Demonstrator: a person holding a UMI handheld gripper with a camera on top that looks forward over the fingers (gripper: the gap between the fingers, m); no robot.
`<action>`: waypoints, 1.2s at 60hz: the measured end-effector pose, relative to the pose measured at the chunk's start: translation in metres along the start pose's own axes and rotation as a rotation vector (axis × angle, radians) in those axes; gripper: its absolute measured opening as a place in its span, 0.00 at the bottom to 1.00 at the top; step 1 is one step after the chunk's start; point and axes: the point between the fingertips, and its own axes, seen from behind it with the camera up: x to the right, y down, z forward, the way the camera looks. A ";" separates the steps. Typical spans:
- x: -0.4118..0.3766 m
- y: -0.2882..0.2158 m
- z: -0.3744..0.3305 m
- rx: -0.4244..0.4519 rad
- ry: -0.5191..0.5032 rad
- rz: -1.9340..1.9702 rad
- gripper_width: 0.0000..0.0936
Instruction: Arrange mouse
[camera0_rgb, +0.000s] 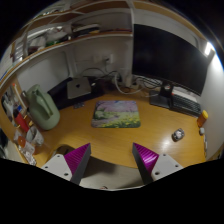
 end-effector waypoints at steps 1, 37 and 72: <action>0.005 0.001 0.000 0.000 0.015 0.009 0.92; 0.235 0.072 -0.011 0.082 0.353 0.292 0.93; 0.329 0.077 0.087 0.171 0.341 0.277 0.93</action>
